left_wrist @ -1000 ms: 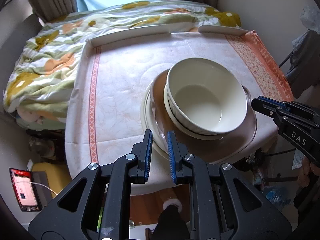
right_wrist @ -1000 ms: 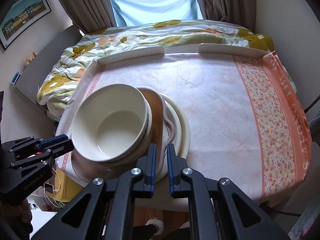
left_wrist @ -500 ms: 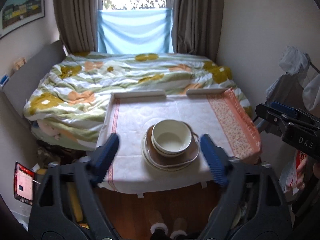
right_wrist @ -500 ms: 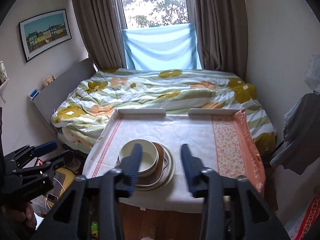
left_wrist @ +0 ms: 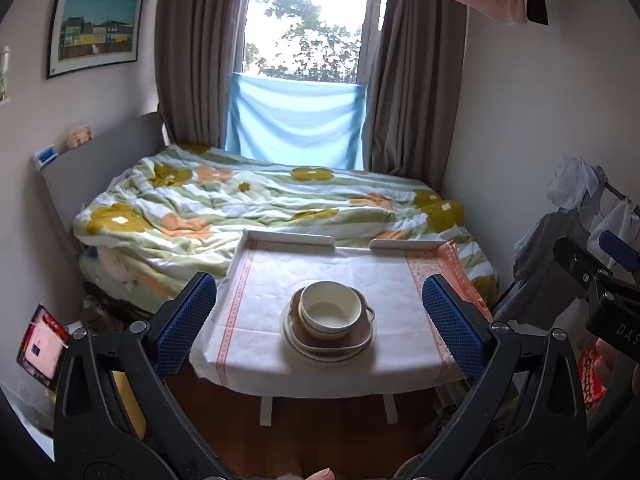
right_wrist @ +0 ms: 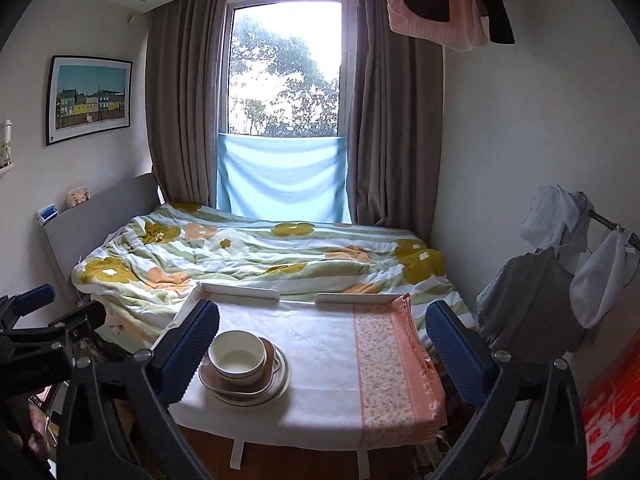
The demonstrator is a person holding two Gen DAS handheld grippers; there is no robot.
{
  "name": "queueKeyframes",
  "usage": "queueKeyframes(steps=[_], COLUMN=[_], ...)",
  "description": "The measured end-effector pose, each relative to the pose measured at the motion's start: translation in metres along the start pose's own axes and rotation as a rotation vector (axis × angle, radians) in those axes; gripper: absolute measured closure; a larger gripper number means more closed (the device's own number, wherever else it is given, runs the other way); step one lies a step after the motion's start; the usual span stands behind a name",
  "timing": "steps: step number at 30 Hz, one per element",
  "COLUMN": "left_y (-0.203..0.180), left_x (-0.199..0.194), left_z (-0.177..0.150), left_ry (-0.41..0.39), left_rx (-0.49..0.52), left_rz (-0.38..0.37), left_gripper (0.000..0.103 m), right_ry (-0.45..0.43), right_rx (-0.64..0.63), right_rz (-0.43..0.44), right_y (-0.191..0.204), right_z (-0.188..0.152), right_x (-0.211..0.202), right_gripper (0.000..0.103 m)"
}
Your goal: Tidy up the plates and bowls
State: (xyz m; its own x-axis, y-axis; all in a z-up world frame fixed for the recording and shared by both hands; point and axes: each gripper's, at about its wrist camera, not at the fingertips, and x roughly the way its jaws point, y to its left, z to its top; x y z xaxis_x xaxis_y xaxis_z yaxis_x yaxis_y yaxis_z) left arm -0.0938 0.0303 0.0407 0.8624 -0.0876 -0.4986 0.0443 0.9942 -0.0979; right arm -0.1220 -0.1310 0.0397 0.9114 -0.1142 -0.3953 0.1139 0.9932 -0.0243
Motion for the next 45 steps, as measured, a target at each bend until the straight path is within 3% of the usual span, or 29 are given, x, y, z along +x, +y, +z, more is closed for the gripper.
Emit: queueKeyframes(steps=[13,45], left_y=[-0.004,0.002], left_x=[-0.011,-0.008], left_z=[-0.002,-0.004], left_ry=[-0.041,-0.041], left_rx=[0.028,0.036], left_rz=[0.034,0.049], left_gripper=[0.000,0.000], right_ry=[0.014,0.017], right_rx=[0.041,0.038], right_rz=[-0.006,-0.014], right_y=[-0.006,-0.005], right_z=[-0.012,-0.011], right_x=[-0.008,-0.001], right_gripper=[0.000,0.000])
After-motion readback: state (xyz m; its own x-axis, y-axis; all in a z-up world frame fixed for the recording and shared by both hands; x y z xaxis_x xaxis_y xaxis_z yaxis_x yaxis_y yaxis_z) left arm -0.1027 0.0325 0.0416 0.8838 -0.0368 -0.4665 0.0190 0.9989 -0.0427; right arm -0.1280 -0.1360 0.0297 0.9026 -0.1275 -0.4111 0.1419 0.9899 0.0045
